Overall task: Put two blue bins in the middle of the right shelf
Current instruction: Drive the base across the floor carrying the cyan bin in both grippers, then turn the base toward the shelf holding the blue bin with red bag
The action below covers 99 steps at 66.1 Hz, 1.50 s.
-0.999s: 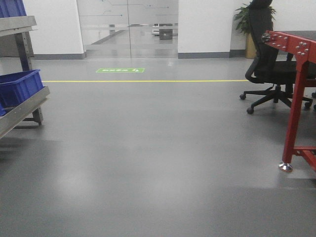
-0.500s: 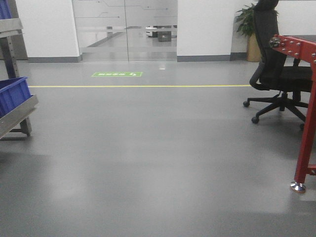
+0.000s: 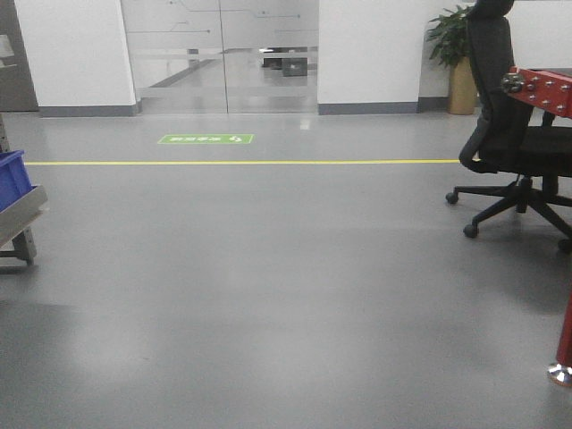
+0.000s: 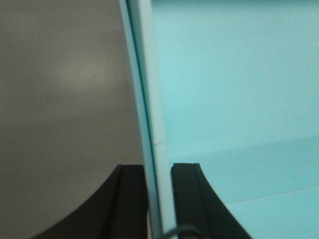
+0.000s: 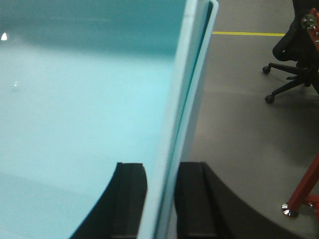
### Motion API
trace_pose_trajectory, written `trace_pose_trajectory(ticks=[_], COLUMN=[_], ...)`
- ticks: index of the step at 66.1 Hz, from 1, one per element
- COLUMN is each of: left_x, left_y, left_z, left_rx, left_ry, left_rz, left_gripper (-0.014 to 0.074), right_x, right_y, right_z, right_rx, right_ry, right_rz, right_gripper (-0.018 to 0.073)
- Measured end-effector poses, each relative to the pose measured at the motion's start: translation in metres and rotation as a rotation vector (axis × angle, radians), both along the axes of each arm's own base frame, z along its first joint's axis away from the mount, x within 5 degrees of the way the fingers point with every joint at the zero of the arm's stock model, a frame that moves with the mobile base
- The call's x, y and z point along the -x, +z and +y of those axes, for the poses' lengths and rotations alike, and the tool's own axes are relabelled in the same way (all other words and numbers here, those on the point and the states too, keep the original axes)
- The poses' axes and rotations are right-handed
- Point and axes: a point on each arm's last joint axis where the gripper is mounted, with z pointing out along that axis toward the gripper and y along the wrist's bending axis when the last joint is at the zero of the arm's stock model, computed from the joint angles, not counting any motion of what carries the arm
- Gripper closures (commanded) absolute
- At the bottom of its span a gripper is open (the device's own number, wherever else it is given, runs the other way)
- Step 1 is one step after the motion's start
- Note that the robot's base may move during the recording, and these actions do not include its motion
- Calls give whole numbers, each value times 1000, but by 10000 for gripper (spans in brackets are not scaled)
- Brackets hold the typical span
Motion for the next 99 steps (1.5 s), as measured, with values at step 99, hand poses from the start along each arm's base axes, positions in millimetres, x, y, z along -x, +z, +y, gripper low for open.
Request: trace_pose_trajectory(ticks=[99], left_x=[0], left_y=[0], left_z=[0], left_rx=[1], left_ry=[0], left_rz=[-2], left_gripper=[707], right_x=[0], right_y=[0], right_z=[0], right_rx=[0], right_ry=[0], right_rz=[0], right_gripper=[713])
